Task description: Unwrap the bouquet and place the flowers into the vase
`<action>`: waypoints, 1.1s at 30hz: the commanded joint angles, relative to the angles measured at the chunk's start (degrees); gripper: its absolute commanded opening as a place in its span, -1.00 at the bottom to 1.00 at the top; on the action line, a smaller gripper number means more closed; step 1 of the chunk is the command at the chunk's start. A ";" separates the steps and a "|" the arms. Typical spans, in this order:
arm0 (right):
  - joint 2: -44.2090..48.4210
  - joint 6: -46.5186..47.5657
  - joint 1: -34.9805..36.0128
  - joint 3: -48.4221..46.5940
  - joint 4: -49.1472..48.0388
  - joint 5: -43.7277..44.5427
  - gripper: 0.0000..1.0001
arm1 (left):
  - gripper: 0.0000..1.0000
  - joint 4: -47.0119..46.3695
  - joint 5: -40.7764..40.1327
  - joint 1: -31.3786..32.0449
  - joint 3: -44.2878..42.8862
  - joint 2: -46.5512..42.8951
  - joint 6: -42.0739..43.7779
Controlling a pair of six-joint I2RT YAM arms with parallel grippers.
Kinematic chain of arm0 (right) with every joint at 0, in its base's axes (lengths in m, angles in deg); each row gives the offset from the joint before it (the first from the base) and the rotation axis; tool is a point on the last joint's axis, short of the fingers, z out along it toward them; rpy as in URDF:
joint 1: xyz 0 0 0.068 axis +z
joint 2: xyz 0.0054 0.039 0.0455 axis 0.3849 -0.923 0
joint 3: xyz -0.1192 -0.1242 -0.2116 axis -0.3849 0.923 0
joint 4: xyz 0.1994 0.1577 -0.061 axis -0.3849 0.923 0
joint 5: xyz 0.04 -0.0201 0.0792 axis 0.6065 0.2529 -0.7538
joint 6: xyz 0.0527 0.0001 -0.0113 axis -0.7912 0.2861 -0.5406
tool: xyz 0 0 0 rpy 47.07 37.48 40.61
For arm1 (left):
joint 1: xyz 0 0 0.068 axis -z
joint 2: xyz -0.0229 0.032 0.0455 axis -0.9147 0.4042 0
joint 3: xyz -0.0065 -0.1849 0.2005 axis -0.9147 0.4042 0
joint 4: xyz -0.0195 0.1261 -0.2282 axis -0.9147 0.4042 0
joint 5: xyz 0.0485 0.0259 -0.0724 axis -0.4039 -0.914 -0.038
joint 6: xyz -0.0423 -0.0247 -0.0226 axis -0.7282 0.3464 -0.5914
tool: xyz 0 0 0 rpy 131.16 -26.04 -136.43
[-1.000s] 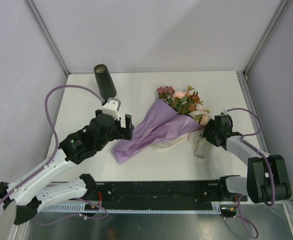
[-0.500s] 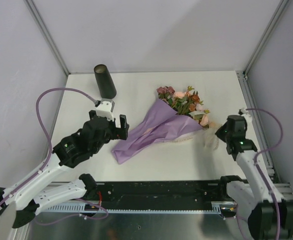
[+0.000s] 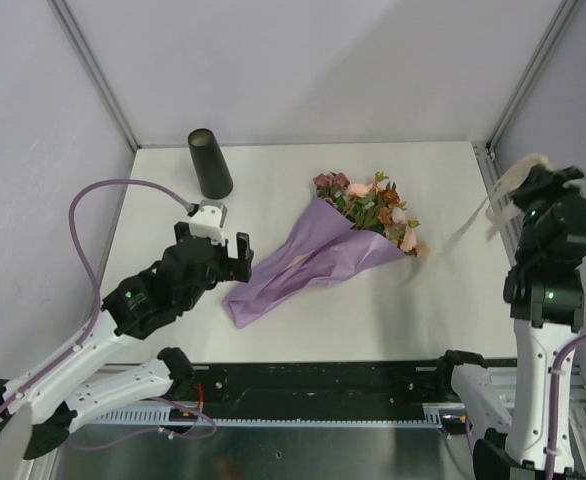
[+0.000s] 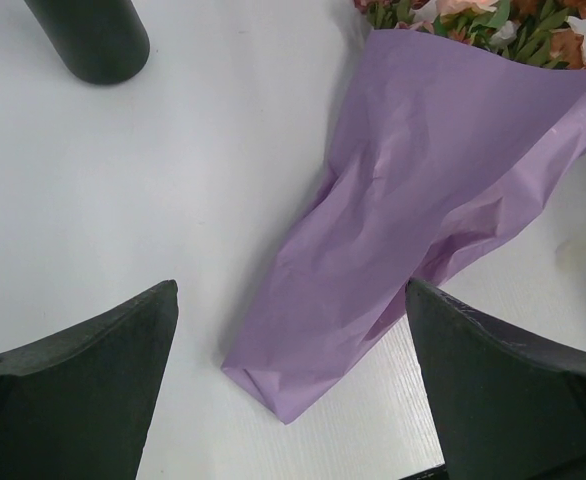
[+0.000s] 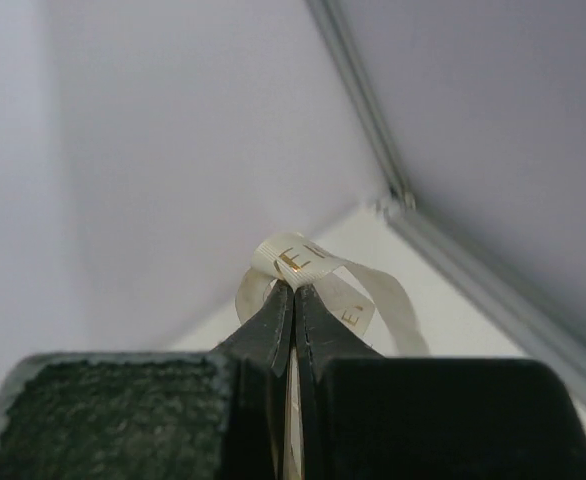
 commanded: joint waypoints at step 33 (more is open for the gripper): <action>-56.90 0.25 -4.18 -22.80 -20.70 -12.68 -1.00 | 0.99 -0.50 -3.43 -0.17 0.38 -1.51 2.30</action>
